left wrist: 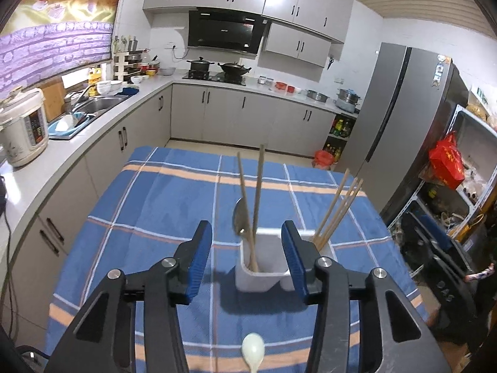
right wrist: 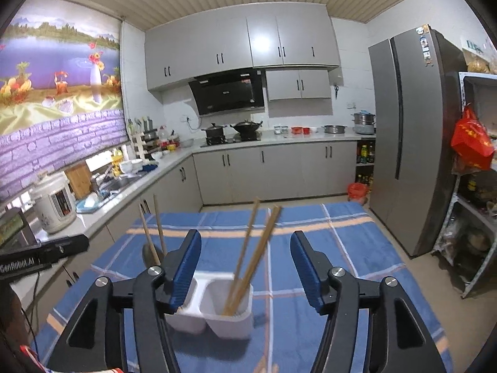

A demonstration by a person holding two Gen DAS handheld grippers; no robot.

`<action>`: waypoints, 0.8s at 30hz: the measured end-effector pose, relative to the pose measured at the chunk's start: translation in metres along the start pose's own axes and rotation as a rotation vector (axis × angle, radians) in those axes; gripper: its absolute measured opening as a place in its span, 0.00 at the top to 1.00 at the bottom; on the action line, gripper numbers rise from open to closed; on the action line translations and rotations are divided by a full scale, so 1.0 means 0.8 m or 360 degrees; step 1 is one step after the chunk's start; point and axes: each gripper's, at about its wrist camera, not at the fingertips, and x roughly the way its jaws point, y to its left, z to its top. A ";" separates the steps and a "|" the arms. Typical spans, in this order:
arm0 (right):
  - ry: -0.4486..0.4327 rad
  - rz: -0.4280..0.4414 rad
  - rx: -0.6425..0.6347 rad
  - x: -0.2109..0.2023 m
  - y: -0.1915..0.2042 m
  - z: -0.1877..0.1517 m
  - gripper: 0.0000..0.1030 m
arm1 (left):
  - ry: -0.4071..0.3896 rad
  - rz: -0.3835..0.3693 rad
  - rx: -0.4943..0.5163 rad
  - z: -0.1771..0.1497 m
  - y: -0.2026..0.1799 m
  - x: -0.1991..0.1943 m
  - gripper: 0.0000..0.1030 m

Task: Organize utensils
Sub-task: 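Move both tools back to the pile and grasp a chopstick with each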

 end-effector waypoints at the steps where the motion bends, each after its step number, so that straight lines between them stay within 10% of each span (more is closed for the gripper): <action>1: 0.0019 -0.0017 -0.0013 -0.006 -0.001 -0.005 0.36 | 0.0005 0.0018 0.0011 -0.004 0.001 -0.003 0.56; 15: 0.0376 -0.0089 0.0030 -0.046 -0.022 -0.093 0.34 | 0.0110 0.0094 0.0055 -0.059 0.039 -0.037 0.49; 24: 0.0706 -0.0089 0.0155 -0.034 -0.047 -0.167 0.34 | 0.0397 0.0060 0.0050 -0.116 0.053 0.017 0.49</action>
